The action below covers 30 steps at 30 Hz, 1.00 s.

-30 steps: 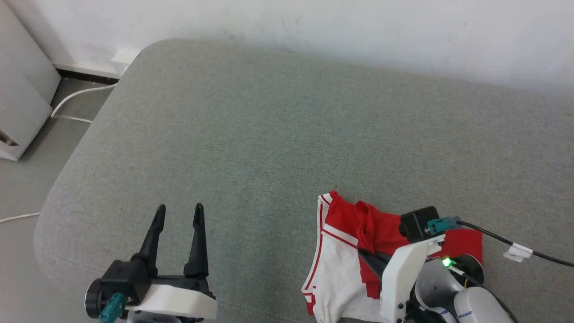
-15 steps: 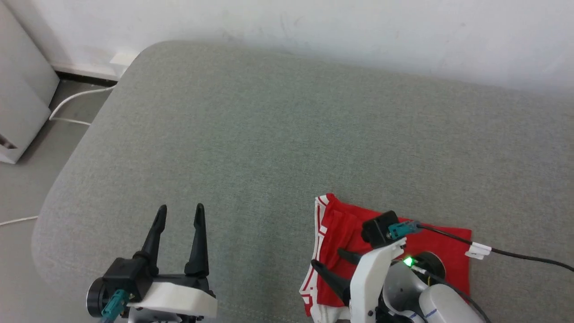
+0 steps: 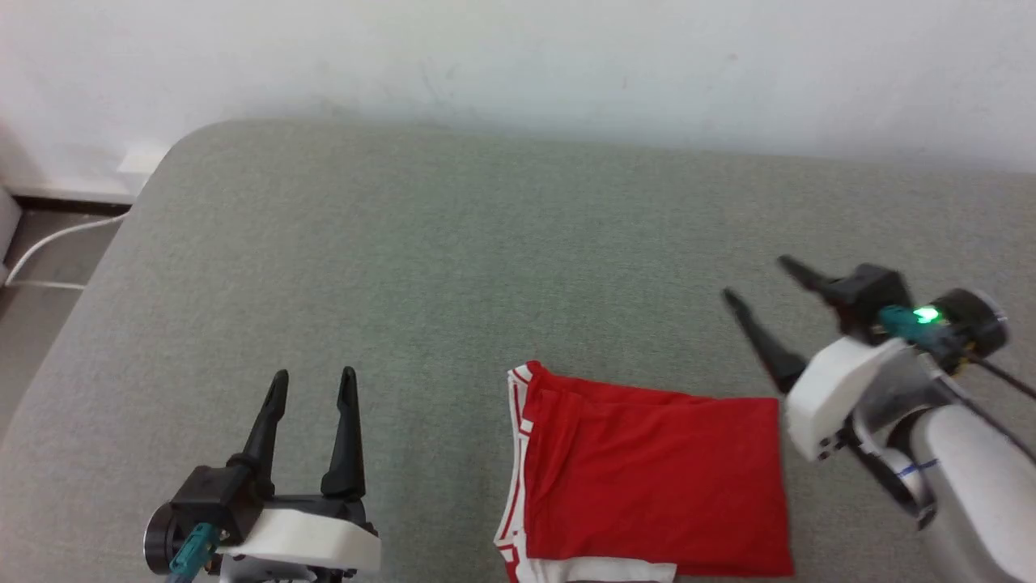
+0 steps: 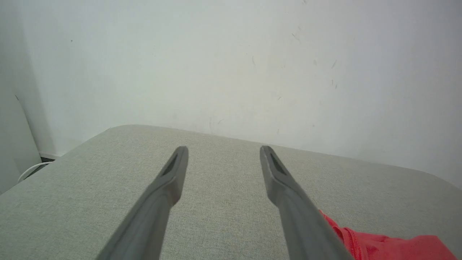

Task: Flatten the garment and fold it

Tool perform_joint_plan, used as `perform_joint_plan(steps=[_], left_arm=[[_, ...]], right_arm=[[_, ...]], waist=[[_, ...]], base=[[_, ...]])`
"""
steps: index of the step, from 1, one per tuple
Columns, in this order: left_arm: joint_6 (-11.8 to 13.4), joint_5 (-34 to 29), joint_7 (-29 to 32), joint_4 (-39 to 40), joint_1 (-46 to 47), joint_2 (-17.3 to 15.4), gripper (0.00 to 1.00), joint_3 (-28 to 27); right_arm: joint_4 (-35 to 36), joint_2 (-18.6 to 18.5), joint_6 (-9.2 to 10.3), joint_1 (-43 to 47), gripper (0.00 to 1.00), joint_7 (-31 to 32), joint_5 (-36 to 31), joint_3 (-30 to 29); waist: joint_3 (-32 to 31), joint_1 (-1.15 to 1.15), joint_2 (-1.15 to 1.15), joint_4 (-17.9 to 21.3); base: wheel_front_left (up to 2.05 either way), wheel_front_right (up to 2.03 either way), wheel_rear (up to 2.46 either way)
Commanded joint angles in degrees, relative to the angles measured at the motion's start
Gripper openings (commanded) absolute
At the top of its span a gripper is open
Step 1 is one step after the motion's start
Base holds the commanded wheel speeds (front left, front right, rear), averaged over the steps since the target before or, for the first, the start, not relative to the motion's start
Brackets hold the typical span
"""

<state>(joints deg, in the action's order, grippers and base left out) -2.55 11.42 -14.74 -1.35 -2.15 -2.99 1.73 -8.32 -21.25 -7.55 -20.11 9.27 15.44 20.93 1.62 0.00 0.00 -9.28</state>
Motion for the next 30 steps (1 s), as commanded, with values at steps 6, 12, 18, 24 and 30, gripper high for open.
perform_joint_plan(steps=[6,12,18,24,30], left_arm=[[-0.2,-0.3,-0.3,0.7,0.6,0.1,1.00,-0.2],[-0.5,-0.6,-0.3,0.9,0.9,0.1,1.00,0.3],[-0.2,-0.3,-0.3,0.8,0.6,0.1,1.00,0.5],[-0.1,-0.9,-0.3,0.7,-0.1,0.1,1.00,0.6],[0.6,-1.7,-0.3,0.3,-0.6,0.1,1.00,0.8]], right_arm=[[0.8,-1.3,0.06,0.9,1.00,-7.6,-4.5,-8.4],[3.5,1.4,0.06,7.1,1.00,-13.8,-7.5,-18.4],[9.2,8.3,0.06,14.9,1.00,-17.4,-7.6,-23.2],[13.1,12.7,0.06,20.8,1.00,-20.2,-9.7,-24.1],[13.9,14.6,0.06,23.6,1.00,-21.5,-11.0,-25.1]], waist=[[-0.5,0.00,0.00,4.1],[0.1,0.00,0.00,5.8],[0.6,0.00,0.00,6.8],[0.8,0.00,0.00,7.1],[0.8,0.00,0.00,6.9]], base=[[0.00,0.00,0.00],[0.00,0.00,0.00],[0.00,0.00,0.00],[0.00,0.00,0.00],[0.00,0.00,0.00]])
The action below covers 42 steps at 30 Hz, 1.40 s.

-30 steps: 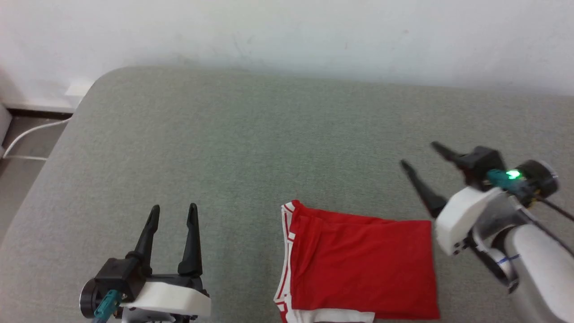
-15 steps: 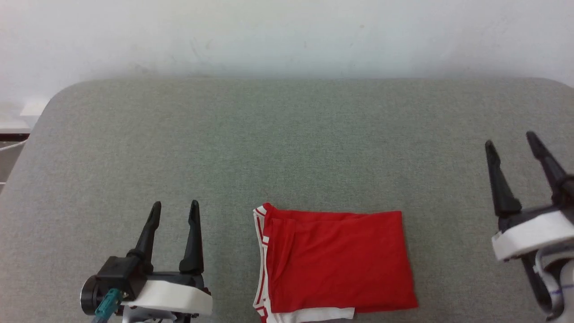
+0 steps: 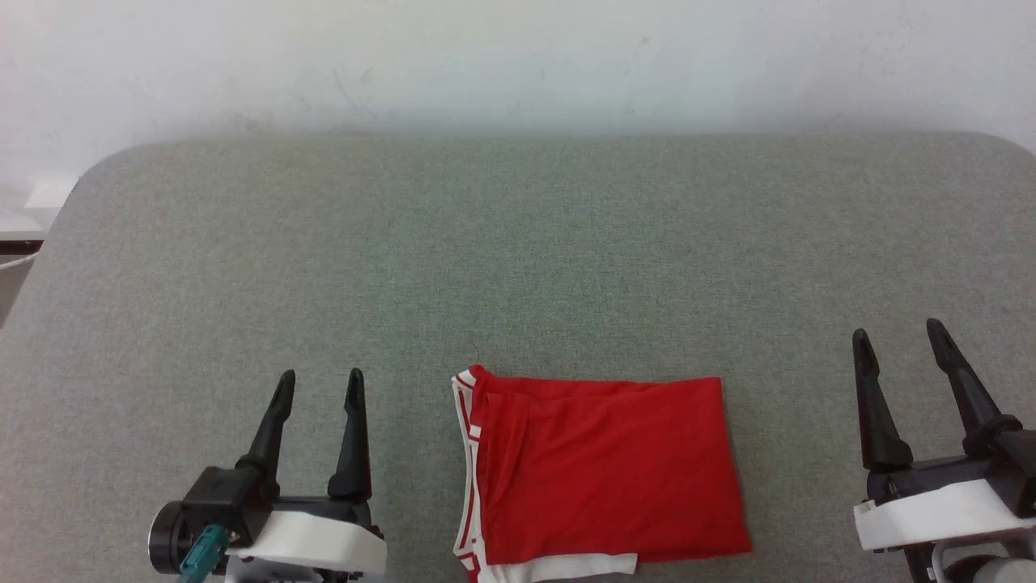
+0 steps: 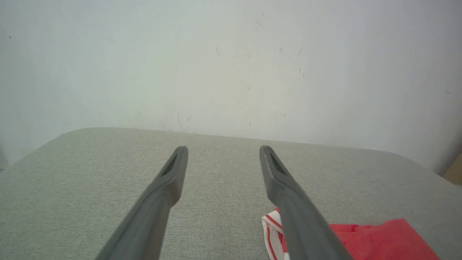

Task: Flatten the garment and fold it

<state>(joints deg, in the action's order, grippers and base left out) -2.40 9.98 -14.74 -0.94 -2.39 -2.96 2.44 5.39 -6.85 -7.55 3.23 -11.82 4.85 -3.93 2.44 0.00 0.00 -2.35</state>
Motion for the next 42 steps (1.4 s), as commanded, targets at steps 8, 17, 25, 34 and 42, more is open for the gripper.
perform_joint_plan(steps=[8,17,25,34,42], left_arm=[[0.1,-0.1,-0.3,0.1,0.7,0.1,1.00,0.8],[-0.8,0.0,-0.3,-0.9,2.1,0.1,1.00,1.6],[-0.8,-0.1,-0.3,-1.2,4.2,0.1,1.00,2.4],[0.1,0.4,-0.3,-1.6,5.1,0.1,1.00,3.4],[0.2,0.3,-0.3,-1.7,5.1,0.1,1.00,3.5]], right_arm=[[-1.1,-1.1,0.06,0.2,1.00,9.3,8.1,1.3],[-3.5,-6.9,0.06,-0.7,1.00,32.8,28.1,5.6],[-8.0,-9.3,0.06,-4.4,1.00,40.6,35.1,10.3],[-16.2,-8.7,0.06,-8.6,0.00,42.6,33.9,16.8],[-17.5,-12.0,0.06,-12.8,0.00,37.3,29.2,20.5]], waist=[[1.8,0.00,0.00,-1.1],[5.9,0.00,0.00,-3.2],[8.4,0.00,0.00,-5.6],[9.8,0.00,0.00,-7.4],[8.7,0.00,0.00,-5.7]], base=[[0.00,0.00,0.00],[0.00,0.00,0.00],[0.00,0.00,0.00],[0.00,0.00,0.00],[0.00,0.00,0.00]])
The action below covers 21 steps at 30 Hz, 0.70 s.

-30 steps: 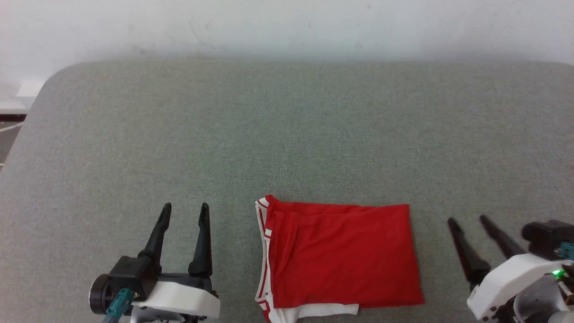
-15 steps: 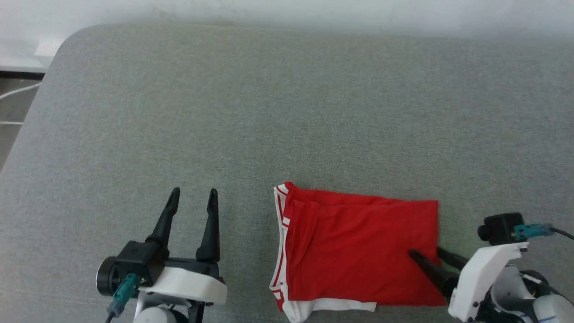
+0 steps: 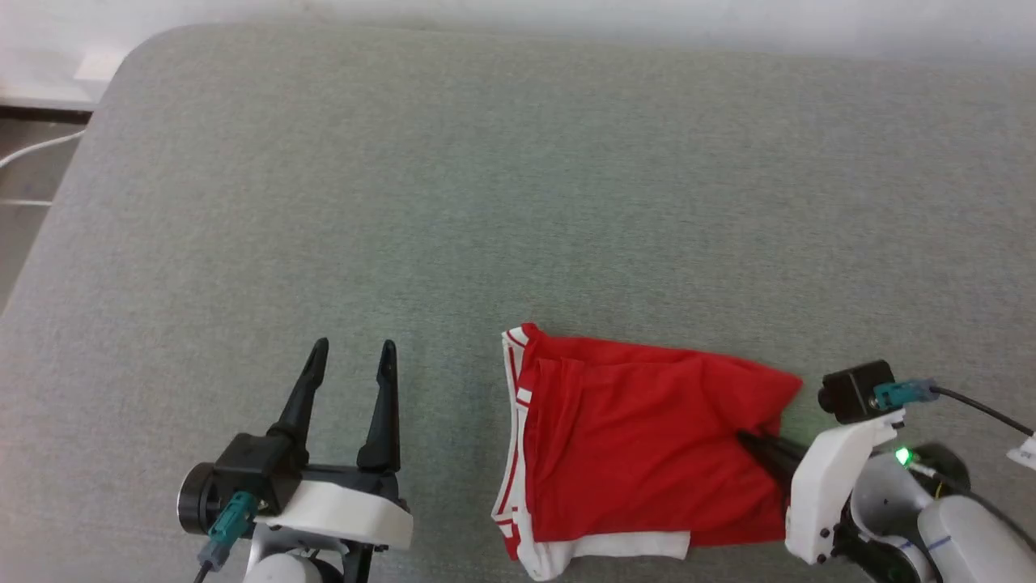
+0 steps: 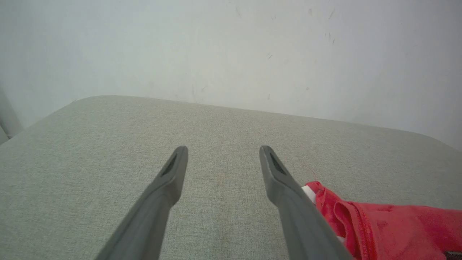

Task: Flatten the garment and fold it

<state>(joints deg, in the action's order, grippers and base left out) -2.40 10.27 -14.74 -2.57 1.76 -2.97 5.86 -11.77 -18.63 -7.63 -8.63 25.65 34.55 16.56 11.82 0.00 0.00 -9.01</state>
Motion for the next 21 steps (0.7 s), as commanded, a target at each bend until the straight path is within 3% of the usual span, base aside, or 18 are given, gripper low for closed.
perform_joint_plan(steps=[1,6,11,13,21], left_arm=[[0.2,0.1,-0.3,-0.1,0.9,0.1,1.00,0.1],[0.4,0.9,-0.3,0.4,1.3,0.1,1.00,0.3],[0.2,0.9,-0.3,0.7,3.0,0.1,1.00,2.3],[0.2,1.0,-0.3,0.7,3.6,0.1,1.00,2.8],[0.3,0.8,-0.3,0.9,9.5,0.1,1.00,6.9]], right_arm=[[0.0,-1.3,0.14,-1.8,0.00,-1.1,-2.3,0.4],[2.9,-7.3,0.14,-7.2,0.00,-3.4,-13.9,2.9],[5.7,-13.3,0.14,-13.3,0.00,-1.7,-21.6,5.2],[6.0,-14.5,0.14,-14.4,0.00,-1.3,-22.3,5.6],[4.3,-24.9,0.14,-21.9,0.00,-2.1,-23.6,7.4]], waist=[[-0.9,0.00,0.00,1.5],[-1.6,0.00,0.00,6.3],[0.0,0.00,0.00,12.4],[0.5,0.00,0.00,13.5],[7.4,0.00,0.00,20.0]], base=[[0.00,0.00,0.00],[0.00,0.00,0.00],[0.00,0.00,0.00],[0.00,0.00,0.00],[0.00,0.00,0.00]])
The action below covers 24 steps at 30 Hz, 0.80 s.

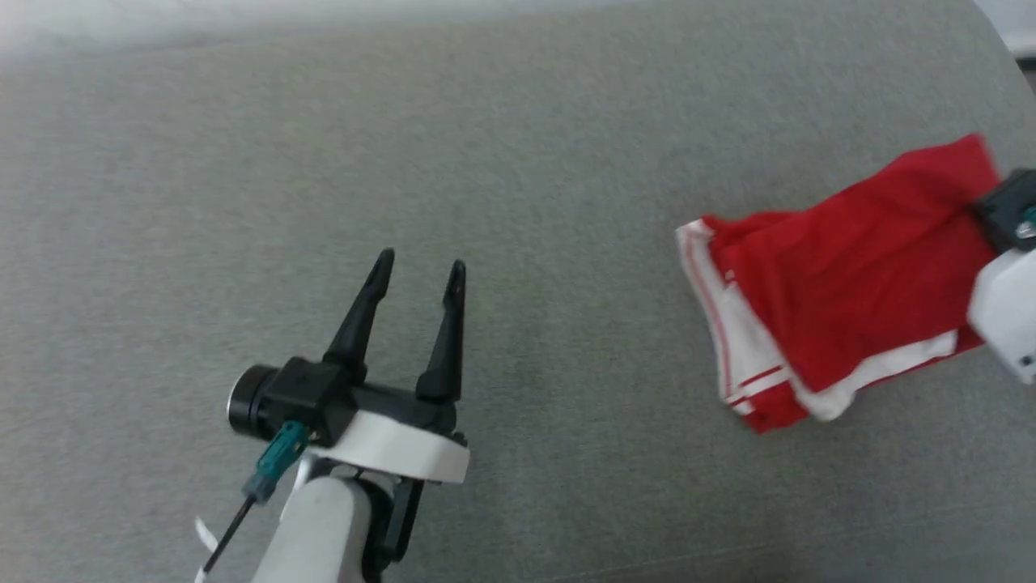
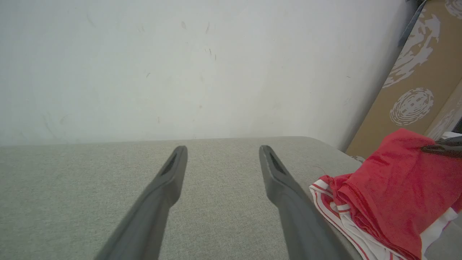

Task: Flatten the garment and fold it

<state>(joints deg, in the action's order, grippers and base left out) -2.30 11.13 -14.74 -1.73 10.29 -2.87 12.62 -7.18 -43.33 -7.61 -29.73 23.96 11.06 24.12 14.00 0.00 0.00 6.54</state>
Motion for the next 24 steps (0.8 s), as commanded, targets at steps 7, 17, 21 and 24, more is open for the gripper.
perform_joint_plan(steps=[7,17,21,24], left_arm=[[-0.6,-2.0,-0.3,0.3,5.9,0.0,1.00,2.0],[-1.1,-3.7,-0.3,1.4,10.4,0.0,1.00,3.2],[-1.4,-4.2,-0.3,1.2,11.1,0.0,1.00,3.3],[-1.3,-4.1,-0.3,1.0,11.3,0.0,1.00,3.1]], right_arm=[[-7.9,-6.0,0.12,-3.8,0.00,-7.5,-1.1,-4.8],[-23.4,-7.4,0.12,-4.1,0.00,-18.9,-6.8,-16.2],[-27.7,-7.5,0.12,-5.6,0.00,-22.1,-9.7,-20.9],[-30.6,-6.1,0.12,-6.1,0.00,-23.2,-10.7,-22.6]], waist=[[12.4,0.00,0.00,4.9],[20.1,0.00,0.00,1.9],[21.5,0.00,0.00,1.2],[21.7,0.00,0.00,0.9]], base=[[0.00,0.00,0.00],[0.00,0.00,0.00],[0.00,0.00,0.00],[0.00,0.00,0.00]])
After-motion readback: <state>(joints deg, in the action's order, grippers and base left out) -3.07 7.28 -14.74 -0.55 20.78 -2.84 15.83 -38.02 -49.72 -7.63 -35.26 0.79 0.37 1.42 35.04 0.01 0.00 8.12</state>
